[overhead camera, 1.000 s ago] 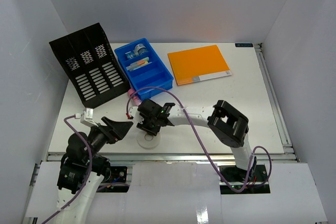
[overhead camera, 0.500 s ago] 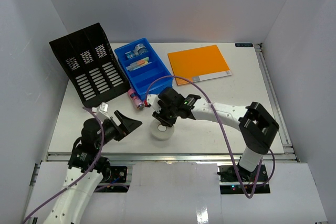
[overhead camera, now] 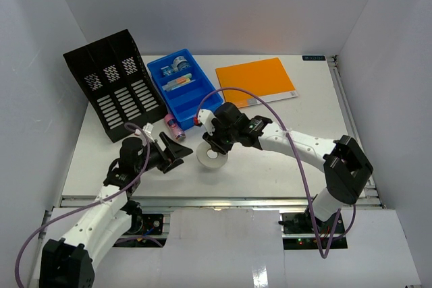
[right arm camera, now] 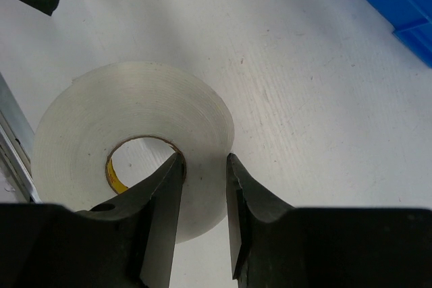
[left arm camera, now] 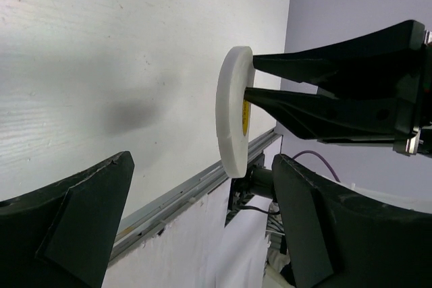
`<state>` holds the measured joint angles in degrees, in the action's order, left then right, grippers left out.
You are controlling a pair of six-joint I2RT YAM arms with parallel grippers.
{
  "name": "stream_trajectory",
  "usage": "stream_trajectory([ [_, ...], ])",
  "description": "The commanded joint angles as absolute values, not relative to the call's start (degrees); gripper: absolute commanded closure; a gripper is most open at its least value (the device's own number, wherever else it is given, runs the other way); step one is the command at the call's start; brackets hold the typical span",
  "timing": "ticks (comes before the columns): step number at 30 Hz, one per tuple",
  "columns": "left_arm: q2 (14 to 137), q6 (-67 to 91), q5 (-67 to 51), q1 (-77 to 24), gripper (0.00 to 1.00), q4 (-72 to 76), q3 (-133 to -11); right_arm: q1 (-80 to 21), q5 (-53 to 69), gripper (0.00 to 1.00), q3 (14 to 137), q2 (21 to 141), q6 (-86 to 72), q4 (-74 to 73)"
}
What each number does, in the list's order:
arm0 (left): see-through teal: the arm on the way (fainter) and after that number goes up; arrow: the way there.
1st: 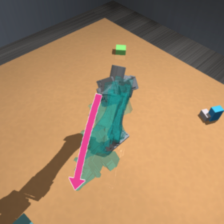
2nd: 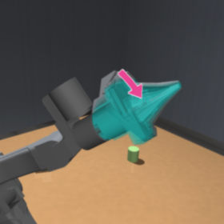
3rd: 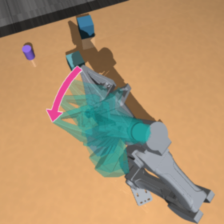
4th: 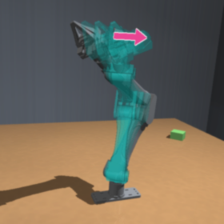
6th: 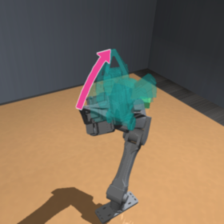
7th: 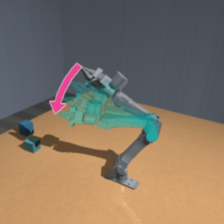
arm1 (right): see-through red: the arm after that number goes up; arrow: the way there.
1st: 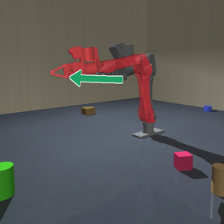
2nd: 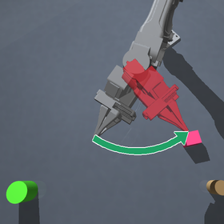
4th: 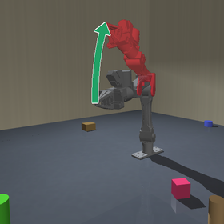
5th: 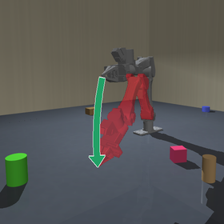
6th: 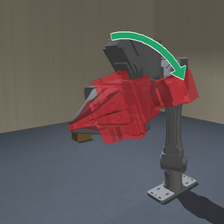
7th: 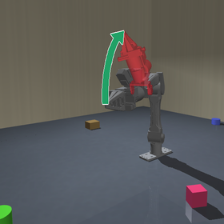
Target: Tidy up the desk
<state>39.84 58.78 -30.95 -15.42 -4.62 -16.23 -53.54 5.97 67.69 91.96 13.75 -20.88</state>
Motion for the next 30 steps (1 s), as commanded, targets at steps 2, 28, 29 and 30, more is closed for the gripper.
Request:
stream_trajectory([
  [2,47.3,59.6,-35.6,-17.1,0.11,6.2,-18.0,-53.6,6.0,0.78,70.1,90.2,13.6,-19.7],
  [28,61.8,64.5,-34.4,-24.9,0.73,20.6,-21.5,-53.0,9.3,0.73,71.6,89.3,12.7,-20.1],
  [29,61.5,64.4,-34.4,-24.9,0.81,20.6,-21.6,-52.8,10.3,0.65,71.5,89.2,13.0,-20.1],
  [30,61.3,64.3,-34.4,-24.9,0.88,20.6,-21.7,-52.6,11.4,0.56,71.5,89.1,13.2,-20.3],
])
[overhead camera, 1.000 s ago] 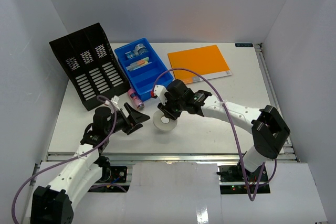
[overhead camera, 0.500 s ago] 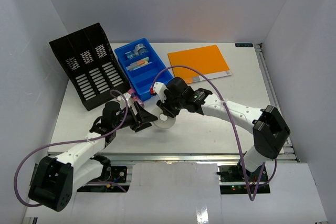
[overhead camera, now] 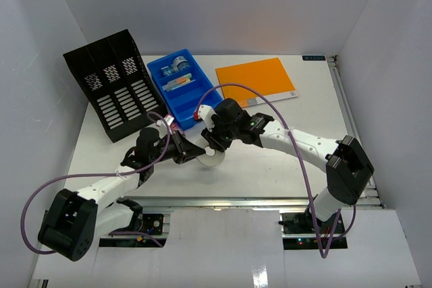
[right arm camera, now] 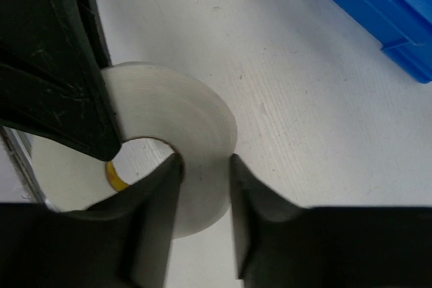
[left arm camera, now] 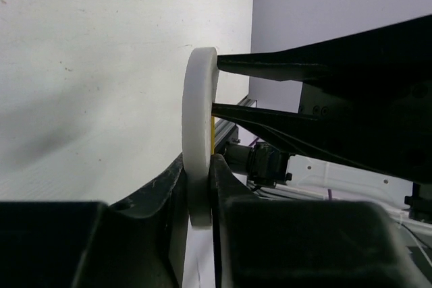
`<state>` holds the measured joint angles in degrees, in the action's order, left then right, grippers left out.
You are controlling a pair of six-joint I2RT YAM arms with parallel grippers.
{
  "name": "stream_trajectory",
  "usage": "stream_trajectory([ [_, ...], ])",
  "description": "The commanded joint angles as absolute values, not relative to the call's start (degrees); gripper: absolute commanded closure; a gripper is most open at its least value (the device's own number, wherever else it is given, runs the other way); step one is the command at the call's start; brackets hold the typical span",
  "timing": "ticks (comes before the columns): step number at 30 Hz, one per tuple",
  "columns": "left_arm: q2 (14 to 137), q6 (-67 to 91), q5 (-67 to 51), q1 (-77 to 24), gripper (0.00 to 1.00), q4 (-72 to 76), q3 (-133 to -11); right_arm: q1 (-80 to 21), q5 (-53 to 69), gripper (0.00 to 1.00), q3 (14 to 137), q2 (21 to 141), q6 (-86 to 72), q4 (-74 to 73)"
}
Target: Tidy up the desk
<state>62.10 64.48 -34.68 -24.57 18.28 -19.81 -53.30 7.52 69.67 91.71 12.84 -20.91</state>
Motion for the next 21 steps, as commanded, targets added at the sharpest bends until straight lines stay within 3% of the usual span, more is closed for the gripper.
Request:
stream_trajectory([
  [1,61.1,63.9,-34.5,-24.9,0.97,20.7,-21.9,-52.3,12.2,0.47,71.4,88.8,13.7,-20.6],
  [7,59.2,58.8,-33.1,-25.0,1.0,13.4,-25.4,-48.1,18.5,0.12,72.4,87.0,18.7,-23.6],
  [10,59.7,46.4,-26.1,-24.7,1.0,-2.5,-31.9,-40.1,29.5,0.04,75.1,84.7,26.9,-31.4],
  [14,63.4,28.0,-16.0,-23.8,1.0,-19.3,-46.2,-28.3,45.0,0.04,73.0,79.2,34.6,-34.9],
  [21,77.0,5.4,-12.3,-21.5,1.0,-26.7,-67.7,-11.6,63.0,0.05,58.6,68.1,41.2,-32.9],
])
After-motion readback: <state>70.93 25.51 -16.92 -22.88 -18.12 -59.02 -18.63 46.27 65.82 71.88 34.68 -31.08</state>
